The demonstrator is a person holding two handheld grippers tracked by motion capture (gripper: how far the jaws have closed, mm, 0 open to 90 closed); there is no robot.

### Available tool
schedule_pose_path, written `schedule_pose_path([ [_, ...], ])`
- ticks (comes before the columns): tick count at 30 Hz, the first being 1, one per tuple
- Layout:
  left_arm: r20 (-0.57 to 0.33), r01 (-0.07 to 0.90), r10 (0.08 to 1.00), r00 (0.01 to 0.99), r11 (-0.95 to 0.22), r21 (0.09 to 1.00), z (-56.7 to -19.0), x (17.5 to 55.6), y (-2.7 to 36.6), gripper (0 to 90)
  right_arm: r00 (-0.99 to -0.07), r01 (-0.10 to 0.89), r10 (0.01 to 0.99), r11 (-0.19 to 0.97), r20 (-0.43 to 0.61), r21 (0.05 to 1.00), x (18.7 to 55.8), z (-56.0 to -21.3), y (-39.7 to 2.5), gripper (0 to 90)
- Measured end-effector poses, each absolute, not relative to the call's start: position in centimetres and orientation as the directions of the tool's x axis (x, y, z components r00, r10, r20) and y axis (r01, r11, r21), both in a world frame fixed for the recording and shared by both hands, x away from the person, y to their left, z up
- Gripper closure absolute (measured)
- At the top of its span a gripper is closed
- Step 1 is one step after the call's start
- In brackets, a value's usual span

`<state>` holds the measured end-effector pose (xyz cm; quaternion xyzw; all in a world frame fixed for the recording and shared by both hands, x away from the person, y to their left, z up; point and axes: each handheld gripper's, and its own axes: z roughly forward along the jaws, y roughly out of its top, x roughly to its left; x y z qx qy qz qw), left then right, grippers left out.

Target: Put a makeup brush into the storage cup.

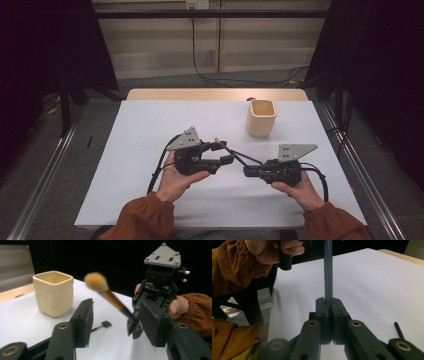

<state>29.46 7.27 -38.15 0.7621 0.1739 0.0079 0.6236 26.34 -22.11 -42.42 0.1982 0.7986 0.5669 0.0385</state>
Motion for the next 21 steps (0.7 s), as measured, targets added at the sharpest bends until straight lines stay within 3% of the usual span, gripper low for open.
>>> schedule_pose_path([
  [14, -0.268, 0.305, 0.252, 0.93, -0.117, 0.945, -38.08, 29.85, 7.73, 73.7, -0.924, 0.271, 0.345, 0.292, 0.163, 0.917, 26.38, -42.71, -21.75, 85.4],
  [21, -0.306, 0.334, 0.209, 0.929, -0.116, 0.935, -37.92, 29.89, 7.73, 78.7, -0.926, 0.271, 0.34, 0.302, 0.162, 0.914, 26.32, -42.89, -21.57, 85.1],
])
